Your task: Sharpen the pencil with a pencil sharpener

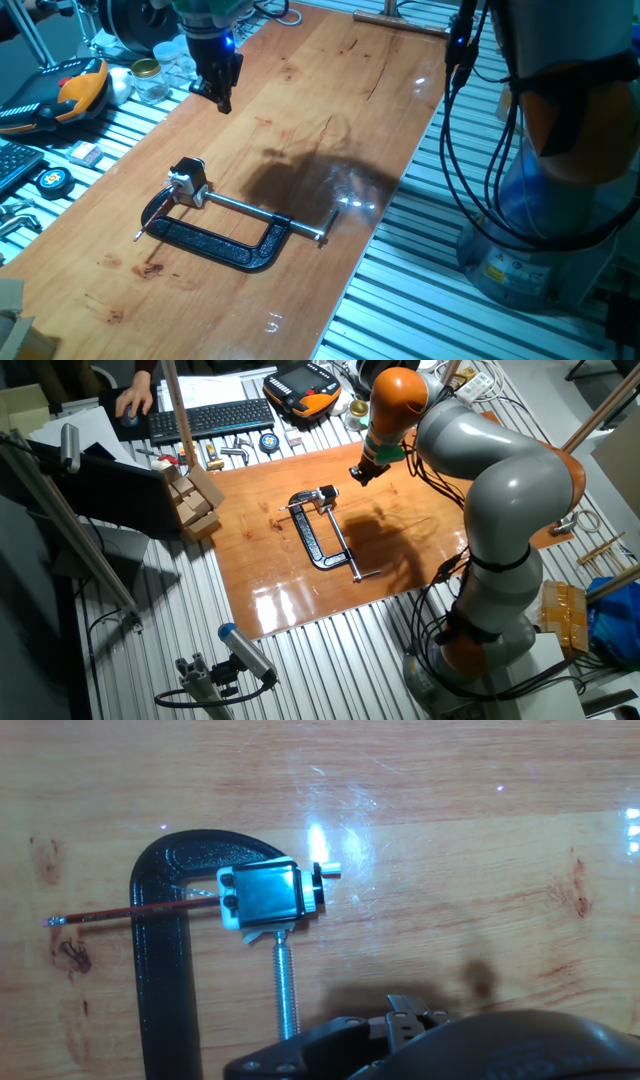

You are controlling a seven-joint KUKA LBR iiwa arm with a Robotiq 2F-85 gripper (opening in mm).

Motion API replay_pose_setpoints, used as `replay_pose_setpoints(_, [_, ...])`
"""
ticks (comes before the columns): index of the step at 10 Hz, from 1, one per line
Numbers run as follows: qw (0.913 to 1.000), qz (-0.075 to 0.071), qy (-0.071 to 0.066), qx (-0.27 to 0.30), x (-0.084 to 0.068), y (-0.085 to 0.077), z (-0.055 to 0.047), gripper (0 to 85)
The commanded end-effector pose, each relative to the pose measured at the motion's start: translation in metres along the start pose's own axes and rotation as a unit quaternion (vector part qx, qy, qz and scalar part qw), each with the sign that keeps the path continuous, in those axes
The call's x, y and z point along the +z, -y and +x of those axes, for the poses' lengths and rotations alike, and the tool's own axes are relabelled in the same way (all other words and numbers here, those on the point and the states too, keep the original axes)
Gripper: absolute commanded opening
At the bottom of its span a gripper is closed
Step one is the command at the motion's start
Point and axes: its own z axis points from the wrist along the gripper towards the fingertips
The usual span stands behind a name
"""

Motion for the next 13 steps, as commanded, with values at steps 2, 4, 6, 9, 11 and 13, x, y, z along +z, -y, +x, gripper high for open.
replay_pose_setpoints(2, [1.0000,-0.003,-0.001,0.000,0.003,-0.003,-0.001,0.0])
replay_pose_setpoints(4, [1.0000,-0.008,-0.004,0.002,0.004,-0.006,-0.002,0.0])
replay_pose_setpoints(6, [1.0000,-0.003,0.000,0.003,0.007,-0.007,-0.002,0.0])
replay_pose_setpoints(9, [1.0000,-0.005,-0.002,-0.002,0.009,0.000,0.003,0.0])
replay_pose_setpoints(11, [1.0000,0.002,-0.005,-0.004,0.002,0.001,0.004,0.0])
replay_pose_setpoints(13, [1.0000,0.002,-0.005,-0.004,0.003,0.001,0.008,0.0])
